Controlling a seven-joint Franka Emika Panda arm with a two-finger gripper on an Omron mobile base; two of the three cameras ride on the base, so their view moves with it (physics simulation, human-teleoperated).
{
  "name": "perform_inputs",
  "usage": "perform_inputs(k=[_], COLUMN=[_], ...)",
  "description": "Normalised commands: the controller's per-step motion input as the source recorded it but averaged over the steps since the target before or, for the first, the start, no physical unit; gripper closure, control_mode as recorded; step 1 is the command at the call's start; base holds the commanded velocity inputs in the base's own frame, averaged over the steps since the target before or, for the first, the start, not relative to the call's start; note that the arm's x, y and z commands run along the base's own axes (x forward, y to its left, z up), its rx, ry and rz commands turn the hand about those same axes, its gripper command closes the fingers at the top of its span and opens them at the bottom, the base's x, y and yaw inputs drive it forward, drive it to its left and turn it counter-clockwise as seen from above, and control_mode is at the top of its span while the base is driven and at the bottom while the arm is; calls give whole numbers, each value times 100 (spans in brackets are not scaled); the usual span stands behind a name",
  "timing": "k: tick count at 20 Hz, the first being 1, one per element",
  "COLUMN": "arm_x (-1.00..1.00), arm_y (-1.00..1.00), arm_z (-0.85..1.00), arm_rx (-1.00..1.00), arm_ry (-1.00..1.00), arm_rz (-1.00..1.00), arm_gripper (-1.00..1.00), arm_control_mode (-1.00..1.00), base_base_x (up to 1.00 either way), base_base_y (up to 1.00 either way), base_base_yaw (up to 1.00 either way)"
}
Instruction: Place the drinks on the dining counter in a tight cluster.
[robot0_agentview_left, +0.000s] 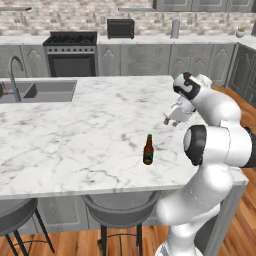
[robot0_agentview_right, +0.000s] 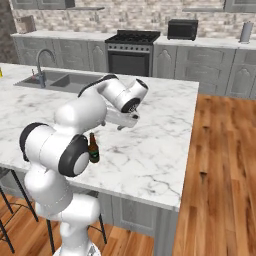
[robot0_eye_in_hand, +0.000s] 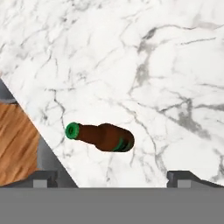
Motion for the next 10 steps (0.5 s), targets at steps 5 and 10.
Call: perform_inputs(k=[5, 10], arm_x=[-40, -52], arm_y=[-24, -24], arm_z=[-26, -15], arm_rx=[-33, -38], arm_ry=[1, 0], arm_rz=[-38, -37], arm_gripper=[-100, -100], arm_control_mode=[-100, -100], base_base_x=[0, 0], base_base_y=[0, 0], base_base_yaw=[0, 0])
